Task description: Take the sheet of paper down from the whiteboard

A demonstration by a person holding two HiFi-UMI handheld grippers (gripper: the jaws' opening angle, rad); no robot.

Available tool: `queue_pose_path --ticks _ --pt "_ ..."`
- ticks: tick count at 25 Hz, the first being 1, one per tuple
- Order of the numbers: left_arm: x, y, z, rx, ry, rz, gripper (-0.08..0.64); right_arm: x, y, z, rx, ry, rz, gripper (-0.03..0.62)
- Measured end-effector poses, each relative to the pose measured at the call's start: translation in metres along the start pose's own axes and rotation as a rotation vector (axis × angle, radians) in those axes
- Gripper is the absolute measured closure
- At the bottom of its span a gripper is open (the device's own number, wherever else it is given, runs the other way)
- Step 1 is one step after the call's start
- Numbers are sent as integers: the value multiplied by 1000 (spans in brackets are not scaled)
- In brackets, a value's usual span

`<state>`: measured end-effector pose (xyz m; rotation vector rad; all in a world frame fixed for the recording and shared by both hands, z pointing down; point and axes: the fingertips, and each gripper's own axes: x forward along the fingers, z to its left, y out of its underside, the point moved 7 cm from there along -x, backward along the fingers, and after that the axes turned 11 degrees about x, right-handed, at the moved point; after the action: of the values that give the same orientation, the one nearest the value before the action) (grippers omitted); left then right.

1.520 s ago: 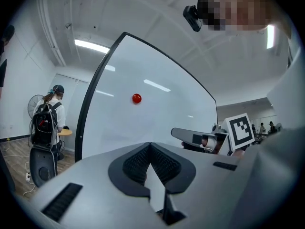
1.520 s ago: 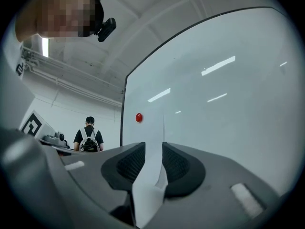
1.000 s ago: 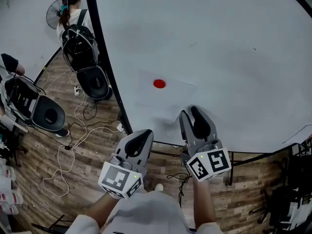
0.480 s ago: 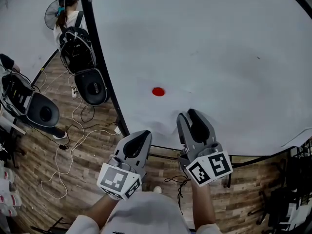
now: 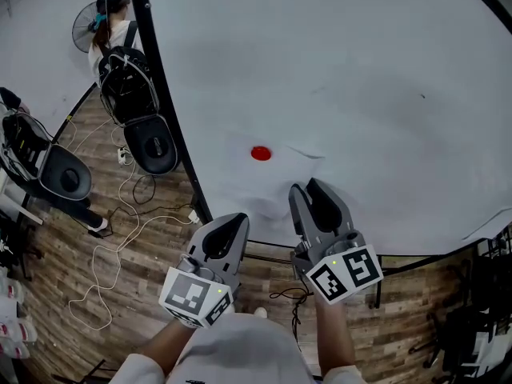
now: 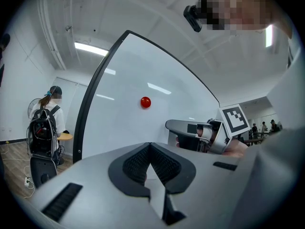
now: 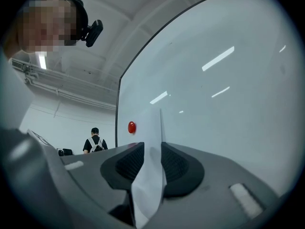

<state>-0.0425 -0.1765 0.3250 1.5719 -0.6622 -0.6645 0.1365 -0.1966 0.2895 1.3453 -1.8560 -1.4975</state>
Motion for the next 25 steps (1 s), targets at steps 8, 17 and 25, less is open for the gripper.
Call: queue_pose_path --ticks 8,17,25 --pt "-1 1 3 3 -2 0 554 -7 -2 -3 5 20 -34 556" --pt "0 -9 1 29 -6 -15 554 -12 -4 6 -55 36 -28 581" --pt "6 -26 4 104 -47 -30 552 -8 -4 12 -110 52 -15 583"
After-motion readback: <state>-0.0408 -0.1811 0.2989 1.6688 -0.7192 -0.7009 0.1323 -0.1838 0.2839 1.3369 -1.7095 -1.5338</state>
